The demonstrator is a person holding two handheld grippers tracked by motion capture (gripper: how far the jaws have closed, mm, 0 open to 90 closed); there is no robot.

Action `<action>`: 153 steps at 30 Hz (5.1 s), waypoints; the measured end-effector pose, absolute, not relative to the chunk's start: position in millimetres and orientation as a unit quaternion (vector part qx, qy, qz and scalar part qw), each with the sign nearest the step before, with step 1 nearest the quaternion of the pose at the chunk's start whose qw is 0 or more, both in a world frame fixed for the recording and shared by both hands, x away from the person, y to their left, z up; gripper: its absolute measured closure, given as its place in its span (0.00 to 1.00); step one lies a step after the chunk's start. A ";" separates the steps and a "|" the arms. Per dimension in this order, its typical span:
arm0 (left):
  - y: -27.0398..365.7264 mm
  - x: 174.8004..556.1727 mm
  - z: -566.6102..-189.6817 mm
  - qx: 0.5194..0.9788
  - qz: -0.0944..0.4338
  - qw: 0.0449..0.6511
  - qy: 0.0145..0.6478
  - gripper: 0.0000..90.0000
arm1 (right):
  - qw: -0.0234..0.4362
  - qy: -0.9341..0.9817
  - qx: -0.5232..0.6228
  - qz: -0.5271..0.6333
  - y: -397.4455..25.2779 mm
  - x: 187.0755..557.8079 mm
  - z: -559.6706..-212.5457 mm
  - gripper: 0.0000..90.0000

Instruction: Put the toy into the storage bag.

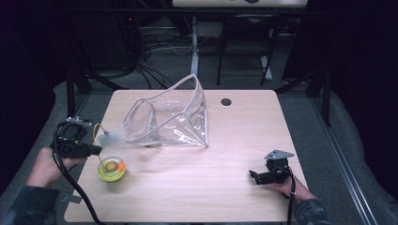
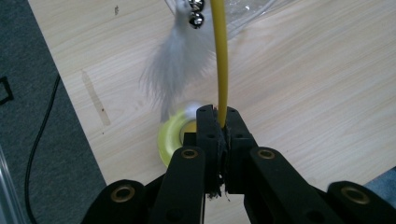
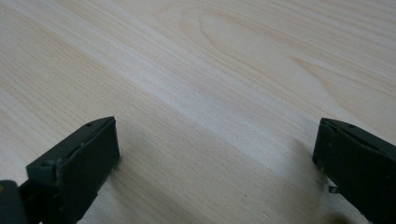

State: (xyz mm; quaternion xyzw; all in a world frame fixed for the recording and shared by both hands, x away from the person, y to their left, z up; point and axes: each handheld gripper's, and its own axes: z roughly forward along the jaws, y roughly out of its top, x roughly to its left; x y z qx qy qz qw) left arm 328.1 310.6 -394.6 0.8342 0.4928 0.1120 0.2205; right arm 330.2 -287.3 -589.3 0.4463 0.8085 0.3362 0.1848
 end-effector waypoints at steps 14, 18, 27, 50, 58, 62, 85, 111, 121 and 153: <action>316.3 336.7 -377.2 0.836 0.121 0.213 0.491 0.98 | 0.185 0.809 0.446 0.336 -287.4 330.3 -589.2 0.00; 317.2 339.9 -373.1 0.838 0.124 0.209 0.489 0.98 | 0.185 0.809 0.446 0.335 -287.4 330.3 -589.2 0.00; 323.7 348.5 -356.8 0.834 0.138 0.202 0.495 0.98 | 0.185 0.809 0.446 0.335 -287.4 330.3 -589.1 0.00; 330.5 376.5 -331.5 0.834 0.141 0.192 0.497 0.98 | 0.187 0.810 0.444 0.334 -287.7 330.3 -589.2 0.00; 328.7 385.8 -319.9 0.838 0.144 0.185 0.493 0.98 | 0.186 0.810 0.445 0.334 -287.7 330.2 -589.1 0.00; 329.2 389.9 -312.6 0.836 0.149 0.187 0.494 0.98 | 0.186 0.810 0.445 0.334 -287.7 330.2 -589.1 0.00; 324.9 409.2 -279.6 0.836 0.159 0.184 0.492 0.98 | 0.186 0.810 0.446 0.334 -287.6 330.2 -589.2 0.00; 299.1 427.5 -236.6 0.843 0.181 0.192 0.468 0.98 | 0.186 0.810 0.445 0.334 -287.6 330.2 -589.2 0.00; 280.1 437.4 -233.2 0.853 0.177 0.190 0.453 0.98 | 0.186 0.810 0.445 0.334 -287.7 330.2 -589.2 0.00; 220.5 461.6 -248.3 0.880 0.147 0.206 0.402 0.98 | 0.186 0.810 0.445 0.334 -287.7 330.3 -589.2 0.00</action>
